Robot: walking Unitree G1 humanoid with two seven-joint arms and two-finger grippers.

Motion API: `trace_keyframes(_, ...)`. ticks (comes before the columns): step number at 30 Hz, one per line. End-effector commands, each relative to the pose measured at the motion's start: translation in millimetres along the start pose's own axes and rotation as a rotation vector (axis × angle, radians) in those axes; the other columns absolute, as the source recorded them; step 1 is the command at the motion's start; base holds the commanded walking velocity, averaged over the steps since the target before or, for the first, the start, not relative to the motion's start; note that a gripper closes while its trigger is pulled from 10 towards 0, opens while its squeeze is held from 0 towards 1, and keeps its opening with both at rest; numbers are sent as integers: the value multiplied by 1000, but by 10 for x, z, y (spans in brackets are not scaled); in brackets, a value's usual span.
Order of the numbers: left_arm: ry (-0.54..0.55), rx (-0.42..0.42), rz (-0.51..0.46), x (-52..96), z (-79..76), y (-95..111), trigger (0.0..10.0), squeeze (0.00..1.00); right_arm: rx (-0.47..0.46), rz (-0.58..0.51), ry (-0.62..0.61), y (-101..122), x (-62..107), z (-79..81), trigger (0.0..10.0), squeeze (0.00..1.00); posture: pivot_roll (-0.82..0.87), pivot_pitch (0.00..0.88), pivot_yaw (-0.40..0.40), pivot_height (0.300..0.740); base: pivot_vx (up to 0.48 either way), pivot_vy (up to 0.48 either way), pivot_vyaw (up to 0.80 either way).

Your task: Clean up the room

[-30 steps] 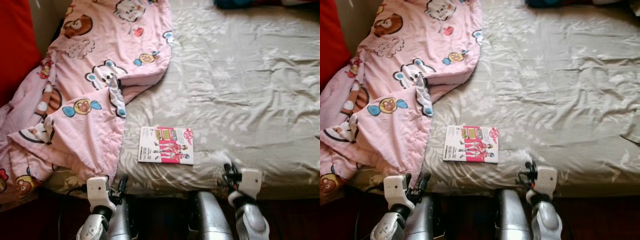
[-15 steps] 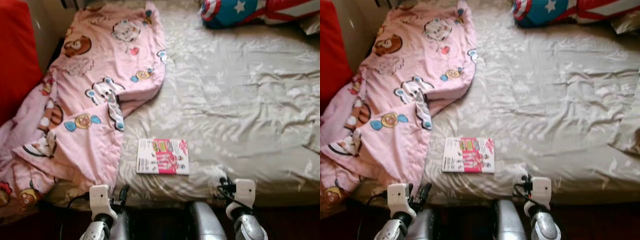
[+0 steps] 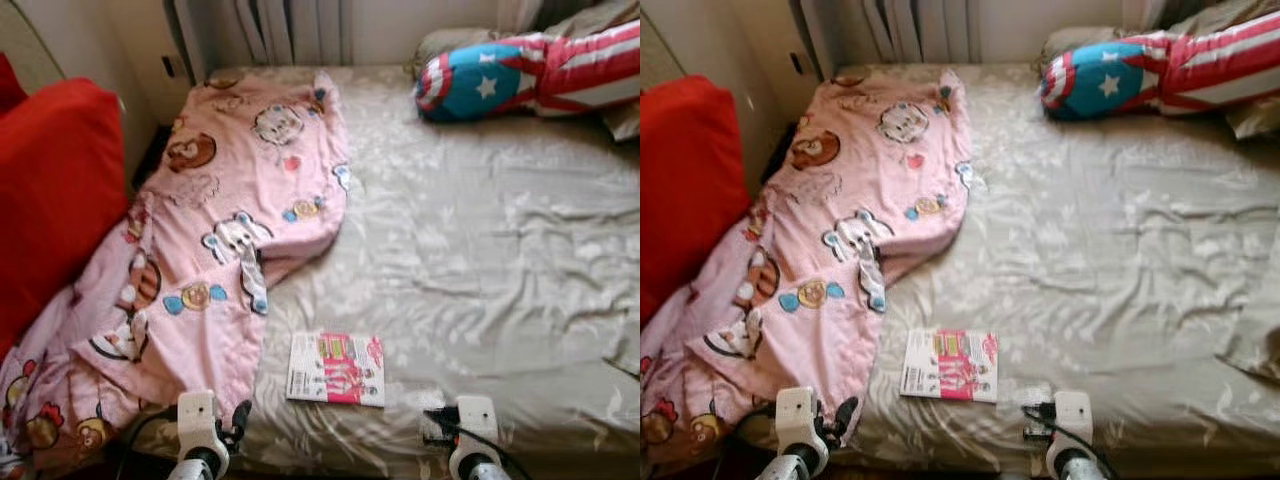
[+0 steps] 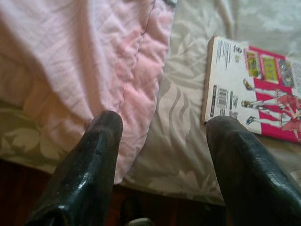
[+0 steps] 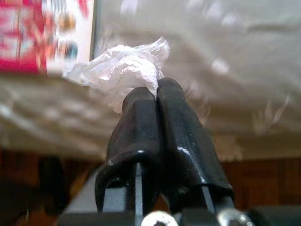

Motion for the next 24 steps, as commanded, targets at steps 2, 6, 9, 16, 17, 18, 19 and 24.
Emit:
trace_keyframes(2, 2, -18, 115, 51, 14, -244, 10000, 0, 21, 97, -4, -232, 50, -8, 10000, 0, -63, 126, 10, 740, 0, 0, 0)
trace_keyframes(6, 50, -18, 178, 91, 137, -355, 10000, 0, -8, 96, -21, -216, 41, -26, 10000, 0, -78, 147, 14, 740, 0, 0, 0)
trace_keyframes(9, 75, -8, 235, 143, 221, -465, 10000, 0, -20, 94, -30, -212, 48, -82, 10000, 0, -88, 153, 16, 740, 0, 0, 0)
trace_keyframes(16, 101, 9, 295, 178, 269, -557, 10000, 0, 14, 101, -28, -203, 41, -84, 10000, 0, -96, 159, 15, 740, 0, 0, 132)
trace_keyframes(17, 106, 21, 288, 169, 262, -547, 10000, 0, 16, 100, -29, -200, 39, -82, 10000, 0, -98, 161, 13, 740, 0, 0, 800)
trace_keyframes(18, 110, 30, 283, 165, 259, -540, 10000, 0, 15, 103, -31, -205, 40, -85, 10000, 0, -97, 161, 12, 740, 0, 0, 800)
trace_keyframes(19, 115, 38, 280, 158, 254, -534, 10000, 0, 14, 108, -32, -211, 41, -89, 10000, 0, -96, 161, 10, 740, 0, 0, 800)
trace_keyframes(24, 118, 40, 289, 142, 233, -531, 10000, 0, 16, 121, -32, -230, 45, -102, 10000, 0, -95, 161, 6, 740, 0, 0, 800)
Point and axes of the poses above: a point about 5 cm out from each wrist's last joint towards the gripper, its own x axis pointing back from the gripper into the wrist, its own y axis along the axis of the wrist's last joint, z = x × y, the point moved 5 cm from there along -x, pointing out of the wrist towards the gripper, and after that the axes turned 1 degree about -x, right-handed, at the moved point
